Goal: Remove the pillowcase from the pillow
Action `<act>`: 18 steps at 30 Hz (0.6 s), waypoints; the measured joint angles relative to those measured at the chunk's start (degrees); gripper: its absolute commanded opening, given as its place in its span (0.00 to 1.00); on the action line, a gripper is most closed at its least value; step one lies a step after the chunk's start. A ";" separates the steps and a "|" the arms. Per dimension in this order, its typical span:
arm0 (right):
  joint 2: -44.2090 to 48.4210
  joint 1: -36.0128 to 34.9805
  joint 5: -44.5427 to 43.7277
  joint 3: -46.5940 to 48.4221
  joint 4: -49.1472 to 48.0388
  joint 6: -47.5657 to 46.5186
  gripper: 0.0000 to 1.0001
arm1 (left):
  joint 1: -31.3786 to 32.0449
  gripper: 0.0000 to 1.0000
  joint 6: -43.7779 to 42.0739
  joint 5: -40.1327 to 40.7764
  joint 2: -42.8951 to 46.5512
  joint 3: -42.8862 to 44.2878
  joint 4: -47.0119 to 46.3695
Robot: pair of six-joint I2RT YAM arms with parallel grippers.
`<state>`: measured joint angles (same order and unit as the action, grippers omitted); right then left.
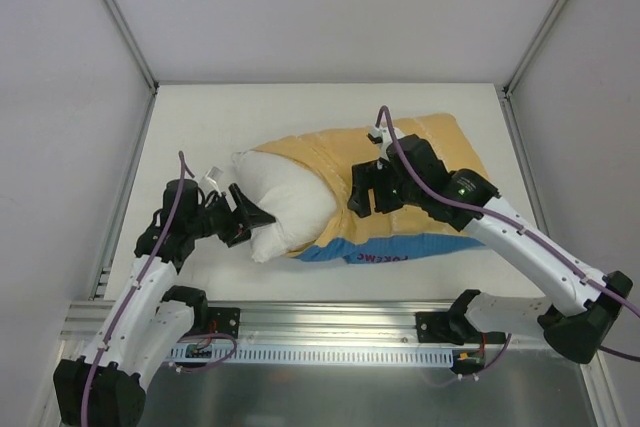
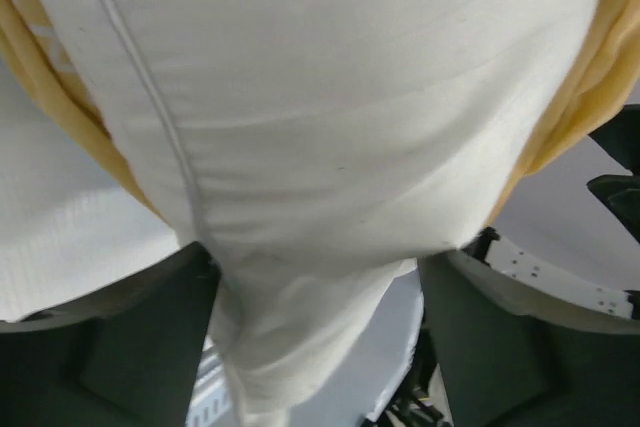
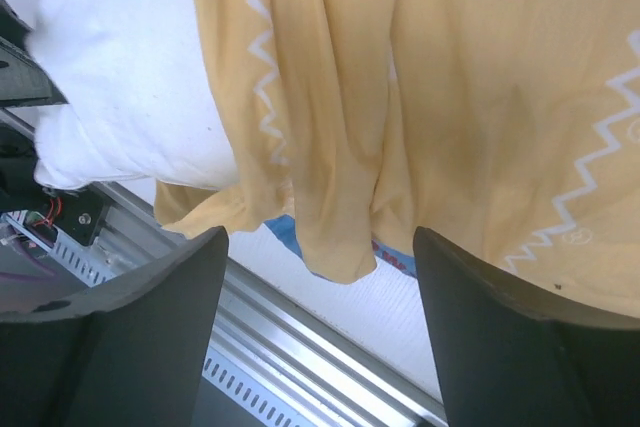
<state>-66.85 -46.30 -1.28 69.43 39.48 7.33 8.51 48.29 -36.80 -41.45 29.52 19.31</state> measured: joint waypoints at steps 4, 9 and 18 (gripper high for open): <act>-0.83 -0.70 -0.76 4.04 0.63 -0.90 0.83 | 0.00 0.99 -1.18 -0.04 0.94 1.11 1.25; -2.45 -0.92 -1.66 7.65 1.07 -1.53 0.85 | -1.60 0.98 -2.64 2.86 -3.52 8.79 3.37; -9.01 -3.10 -3.89 18.18 5.70 -4.48 0.87 | -7.48 0.99 -3.56 7.54 -17.44 17.88 3.17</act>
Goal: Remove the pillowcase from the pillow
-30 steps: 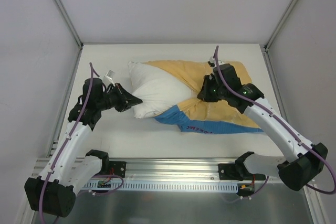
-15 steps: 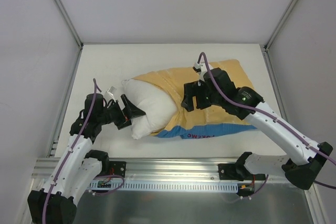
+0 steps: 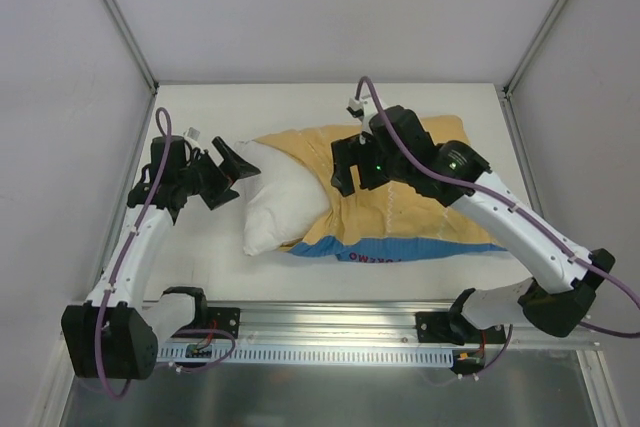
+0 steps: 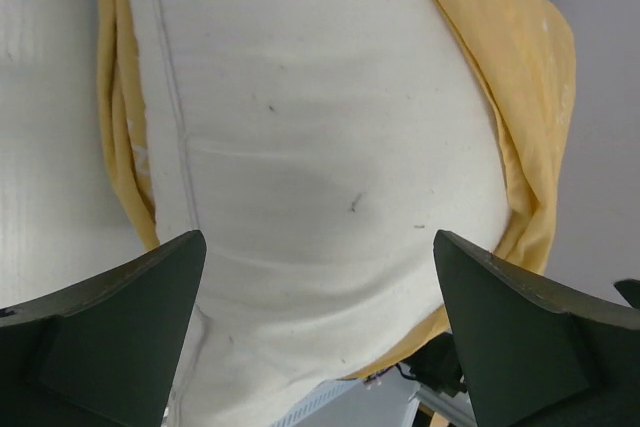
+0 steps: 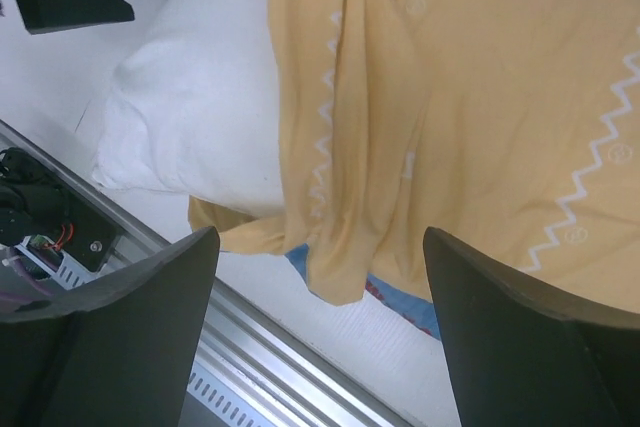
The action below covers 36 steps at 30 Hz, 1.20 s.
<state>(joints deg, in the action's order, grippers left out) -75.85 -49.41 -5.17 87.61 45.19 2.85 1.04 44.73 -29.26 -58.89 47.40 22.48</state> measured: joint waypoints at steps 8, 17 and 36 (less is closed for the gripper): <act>-12.00 -3.13 -1.79 13.81 3.74 -2.80 0.89 | -3.80 0.99 -1.40 1.22 -6.08 2.27 -0.20; -27.71 -6.67 -5.35 31.56 9.31 -5.53 0.91 | -3.41 0.99 -2.19 -6.54 -20.59 5.70 -10.01; -42.40 -6.05 -9.11 44.28 11.17 -9.07 0.86 | 11.06 0.00 3.87 -10.29 -15.04 -5.38 -22.82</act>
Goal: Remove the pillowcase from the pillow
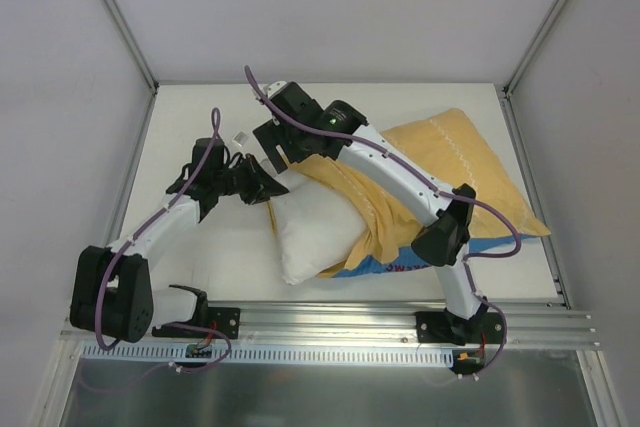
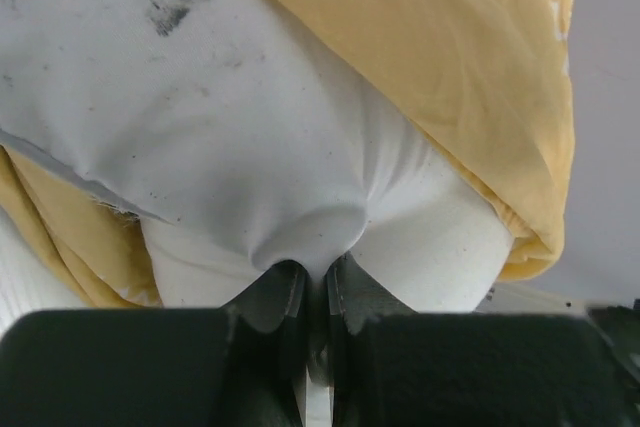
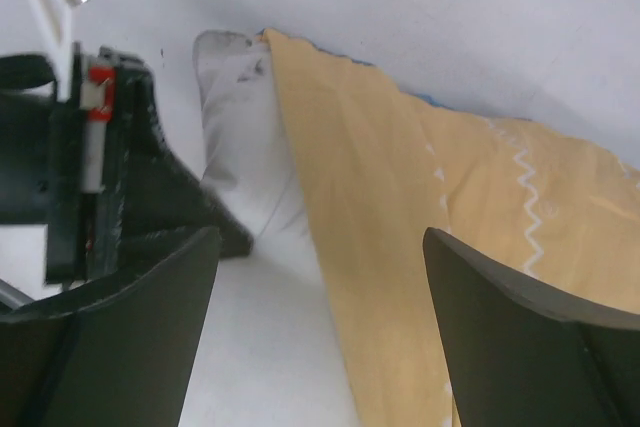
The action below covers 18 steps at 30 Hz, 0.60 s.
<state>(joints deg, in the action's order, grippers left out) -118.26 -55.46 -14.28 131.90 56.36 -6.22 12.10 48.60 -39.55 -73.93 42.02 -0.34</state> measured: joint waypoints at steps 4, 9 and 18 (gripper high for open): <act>-2.84 1.09 -0.02 2.25 -0.17 -0.37 0.82 | 0.22 0.00 1.18 -0.46 4.87 -1.33 0.13; -4.68 2.69 0.68 2.27 0.00 -0.48 0.84 | 0.22 0.00 1.68 -0.61 8.44 -1.38 0.15; -5.29 3.76 -0.52 0.37 -0.02 1.33 0.01 | 0.22 0.00 1.95 -0.92 9.16 -1.75 0.33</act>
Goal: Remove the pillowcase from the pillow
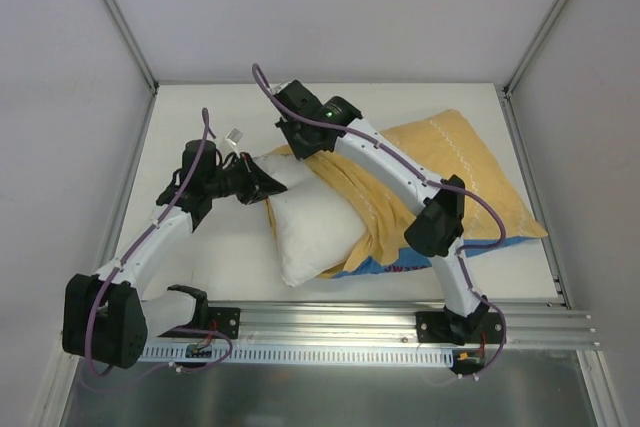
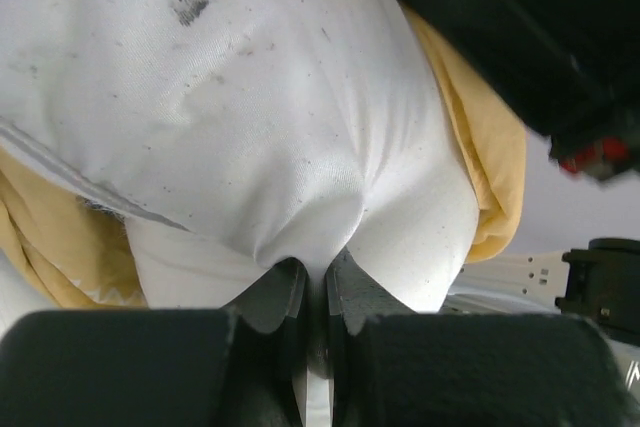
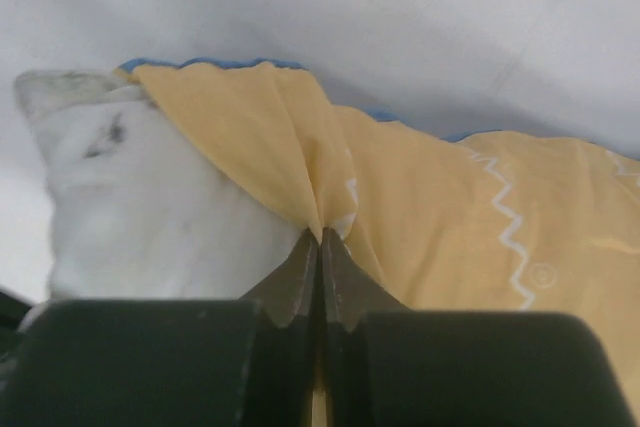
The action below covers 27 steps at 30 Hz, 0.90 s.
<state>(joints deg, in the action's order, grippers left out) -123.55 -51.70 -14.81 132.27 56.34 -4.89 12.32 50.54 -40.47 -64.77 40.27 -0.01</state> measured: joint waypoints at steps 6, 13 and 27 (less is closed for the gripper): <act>1.81 6.97 -0.74 -4.09 -1.07 1.27 0.01 | 0.00 0.00 0.24 -1.09 7.02 -1.09 2.27; 12.00 18.95 2.19 -19.34 -4.07 6.56 0.01 | 0.02 0.00 1.05 -0.92 16.59 -0.76 5.51; 22.82 22.91 3.87 -24.74 -5.29 7.80 0.96 | -0.04 0.00 0.96 0.44 12.55 9.46 9.03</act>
<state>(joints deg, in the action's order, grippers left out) -100.73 -28.80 -10.94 107.53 51.05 2.92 12.27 51.51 -40.03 -52.23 49.74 9.02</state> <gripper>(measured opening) 0.885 0.003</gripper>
